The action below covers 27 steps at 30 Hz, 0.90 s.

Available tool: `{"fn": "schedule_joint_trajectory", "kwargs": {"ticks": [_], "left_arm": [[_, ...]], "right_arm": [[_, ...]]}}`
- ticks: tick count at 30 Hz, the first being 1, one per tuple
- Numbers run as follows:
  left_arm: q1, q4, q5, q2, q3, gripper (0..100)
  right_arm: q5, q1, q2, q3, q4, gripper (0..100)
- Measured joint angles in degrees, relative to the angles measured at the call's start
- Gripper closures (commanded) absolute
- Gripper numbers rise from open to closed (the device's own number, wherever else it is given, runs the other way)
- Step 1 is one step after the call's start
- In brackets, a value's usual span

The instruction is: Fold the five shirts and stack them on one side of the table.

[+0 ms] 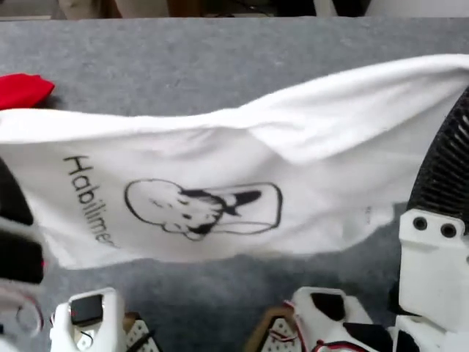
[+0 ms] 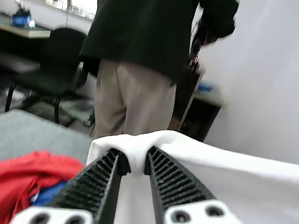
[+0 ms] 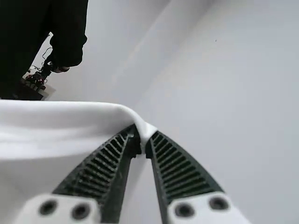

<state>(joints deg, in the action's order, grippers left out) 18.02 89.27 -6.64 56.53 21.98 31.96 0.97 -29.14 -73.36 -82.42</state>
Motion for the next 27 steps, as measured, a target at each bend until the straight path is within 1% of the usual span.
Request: {"fn": "schedule_joint_trajectory", "kwargs": {"ticks": [3,6,8,11,14,17,19,21,24,26,27], "left_arm": [[-0.3,3.1,0.0,0.0,-4.2,98],[-3.5,4.0,0.0,0.0,-9.2,98],[-5.7,2.7,0.0,0.0,-13.8,98],[-8.1,-3.4,0.0,-0.1,-23.0,98],[-9.2,-14.9,0.0,-1.0,-34.5,98],[-9.8,-30.3,0.0,-4.7,-46.6,98],[-9.9,-40.3,0.0,-9.4,-52.2,98],[-10.0,-50.1,0.0,-14.9,-54.8,98],[-9.9,-63.7,0.0,-25.9,-55.0,98],[-9.9,-71.0,0.0,-34.9,-53.5,98],[-9.9,-73.0,0.0,-39.5,-51.6,98]], "right_arm": [[0.0,0.0,-0.7,0.7,0.0,99.2],[0.0,-0.1,-0.7,2.2,0.0,99.2],[0.3,-1.2,-0.7,6.0,0.0,99.3],[0.3,-2.6,0.8,14.9,1.7,99.3],[0.1,-2.8,5.3,25.6,7.6,99.3],[-0.7,-2.8,12.0,37.0,15.5,99.3],[-1.5,-2.8,17.0,42.8,20.5,99.3],[-3.5,-2.8,22.1,45.0,25.1,99.3],[-6.0,-2.8,30.1,45.0,30.5,99.3],[-7.2,-2.8,36.2,43.6,33.1,99.3],[-7.8,-2.8,39.4,42.3,33.9,99.3]]}}
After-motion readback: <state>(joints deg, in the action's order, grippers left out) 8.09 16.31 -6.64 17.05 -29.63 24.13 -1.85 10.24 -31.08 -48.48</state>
